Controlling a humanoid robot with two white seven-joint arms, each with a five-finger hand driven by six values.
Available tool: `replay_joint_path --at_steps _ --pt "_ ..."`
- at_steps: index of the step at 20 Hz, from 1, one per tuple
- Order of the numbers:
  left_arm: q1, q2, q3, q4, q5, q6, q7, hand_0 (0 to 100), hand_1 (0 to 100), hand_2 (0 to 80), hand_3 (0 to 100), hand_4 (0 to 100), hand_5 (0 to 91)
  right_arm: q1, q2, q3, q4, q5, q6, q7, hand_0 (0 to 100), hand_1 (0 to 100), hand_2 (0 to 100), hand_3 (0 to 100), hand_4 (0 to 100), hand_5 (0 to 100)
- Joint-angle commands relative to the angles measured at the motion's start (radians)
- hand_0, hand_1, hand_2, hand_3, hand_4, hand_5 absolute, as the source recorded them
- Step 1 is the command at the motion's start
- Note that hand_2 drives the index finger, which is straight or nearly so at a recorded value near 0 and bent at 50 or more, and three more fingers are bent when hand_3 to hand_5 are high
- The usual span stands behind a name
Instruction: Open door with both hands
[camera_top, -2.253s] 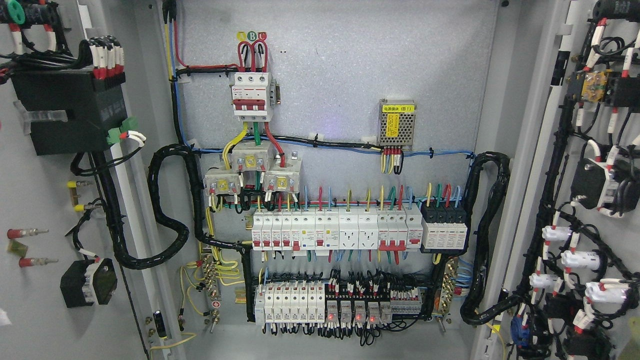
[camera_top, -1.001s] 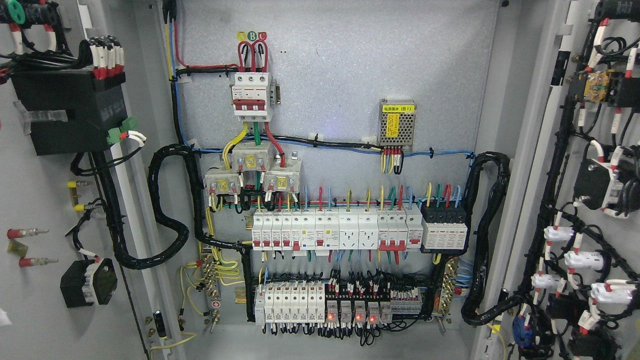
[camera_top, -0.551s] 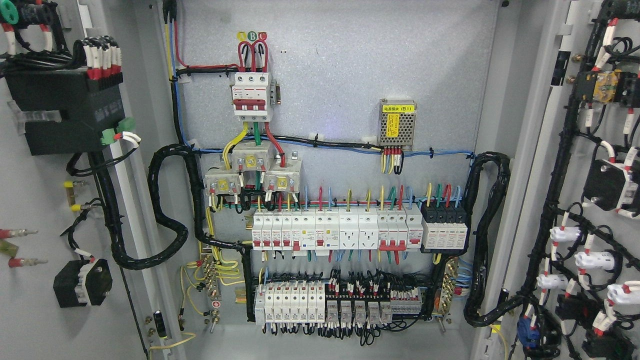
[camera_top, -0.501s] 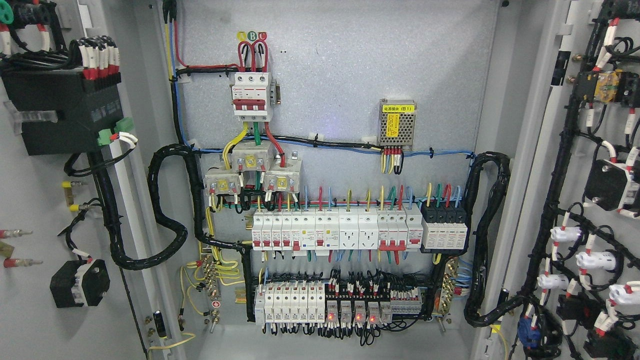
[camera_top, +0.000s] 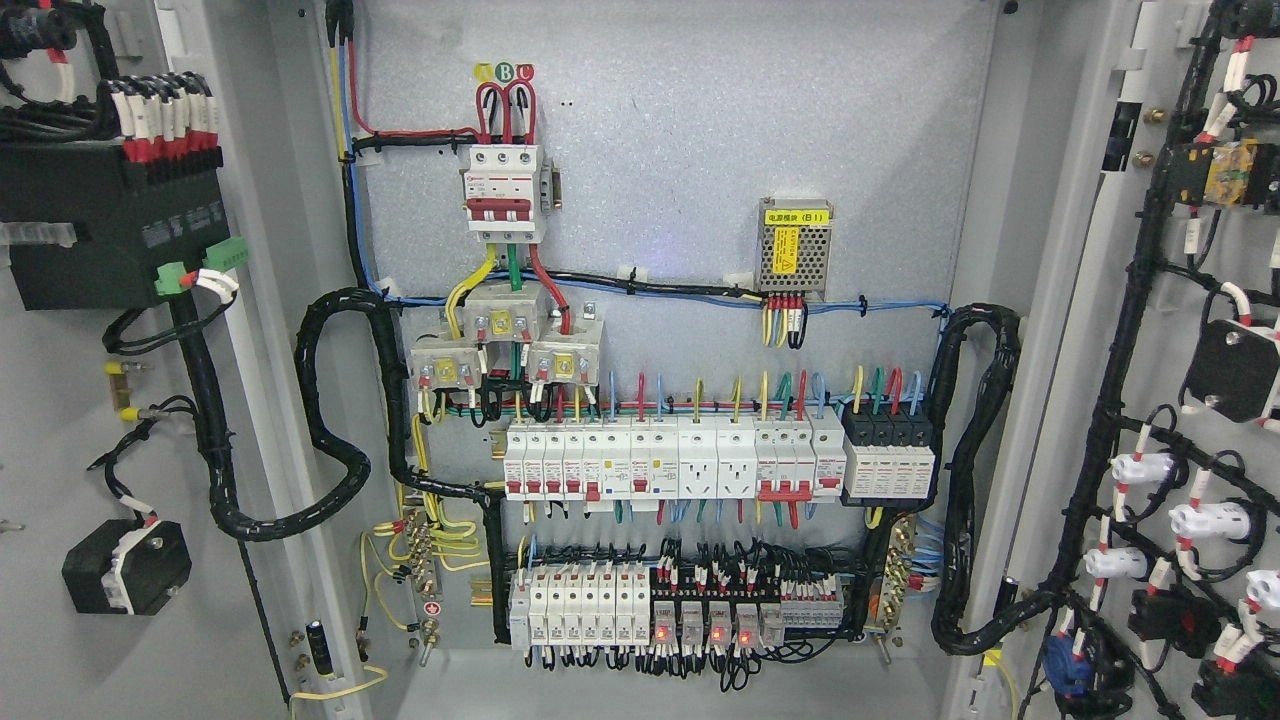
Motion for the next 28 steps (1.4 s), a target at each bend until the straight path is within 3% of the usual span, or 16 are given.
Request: replay_joint_path --at_steps 1,6,12,15,20,28 --pt "-0.04 0.005 0.167 0.067 0.02 0.021 -0.018 30 0 2.7 3 4 0.0 -0.003 -0.035 -0.019 0.008 -0.04 -0.002 0.001 22 0 0 0 0 0" --pt "-0.135 0.057 0.227 0.178 0.023 0.061 -0.032 30 0 2.7 3 4 0.0 0.0 -0.068 -0.039 0.008 -0.041 -0.005 0.004 22 0 0 0 0 0" --pt "-0.182 0.143 0.251 0.273 0.034 0.066 -0.032 30 0 2.7 3 4 0.0 0.008 -0.069 -0.054 0.011 -0.041 -0.007 0.044 22 0 0 0 0 0" --pt "-0.188 0.149 0.282 0.308 0.048 0.13 -0.032 30 0 2.7 3 4 0.0 0.008 -0.078 -0.063 0.011 -0.043 -0.007 0.044 22 0 0 0 0 0" --pt "-0.262 0.239 0.299 0.416 0.09 0.147 -0.035 30 0 2.7 3 4 0.0 0.008 -0.078 -0.074 0.027 -0.041 -0.008 0.044 22 0 0 0 0 0" --pt "-0.342 0.319 0.291 0.503 0.106 0.162 -0.107 30 0 2.7 3 4 0.0 0.003 -0.078 -0.093 0.052 -0.041 -0.008 0.044 22 0 0 0 0 0"
